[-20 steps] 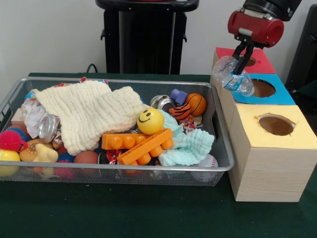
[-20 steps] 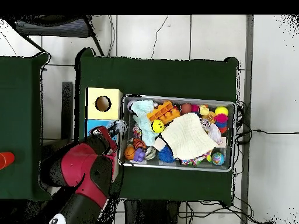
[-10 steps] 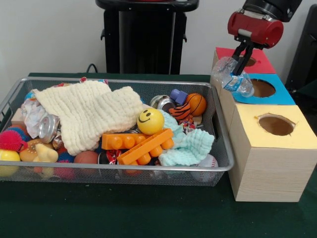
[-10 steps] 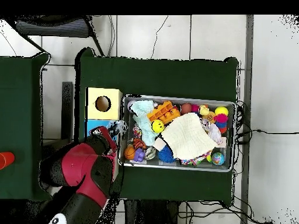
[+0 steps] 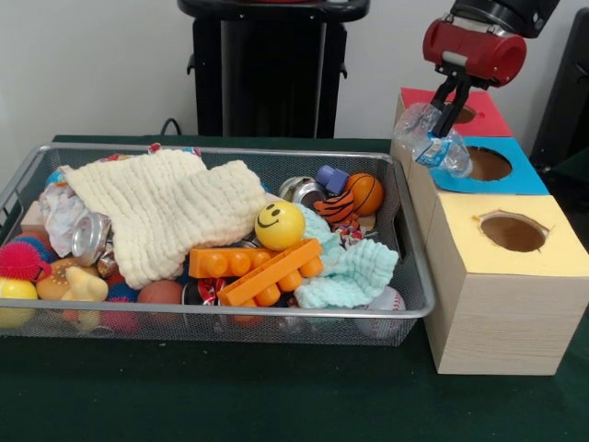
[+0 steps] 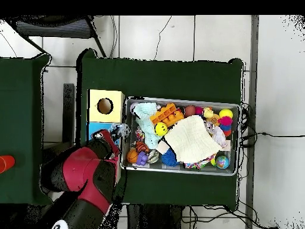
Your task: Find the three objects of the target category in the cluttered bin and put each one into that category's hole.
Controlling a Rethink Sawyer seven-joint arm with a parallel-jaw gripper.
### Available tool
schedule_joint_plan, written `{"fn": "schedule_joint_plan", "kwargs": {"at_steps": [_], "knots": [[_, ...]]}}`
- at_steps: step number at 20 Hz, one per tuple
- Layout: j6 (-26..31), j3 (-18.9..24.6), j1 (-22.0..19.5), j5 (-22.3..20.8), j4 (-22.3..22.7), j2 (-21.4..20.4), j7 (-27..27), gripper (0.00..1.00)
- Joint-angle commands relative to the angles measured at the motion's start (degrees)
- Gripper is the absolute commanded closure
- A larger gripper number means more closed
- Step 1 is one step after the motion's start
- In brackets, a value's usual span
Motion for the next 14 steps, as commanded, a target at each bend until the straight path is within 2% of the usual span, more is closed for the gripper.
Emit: {"fn": "schedule_joint_plan", "kwargs": {"at_steps": [1,8,14], "knots": [[6.0,7.9,-0.9,2.5,3.6,-1.4,5.8,1.0],[7.3,7.7,0.6,3.9,3.4,-0.7,7.6,1.0],[5.8,7.3,1.8,5.7,2.9,2.0,9.3,1.0]]}}
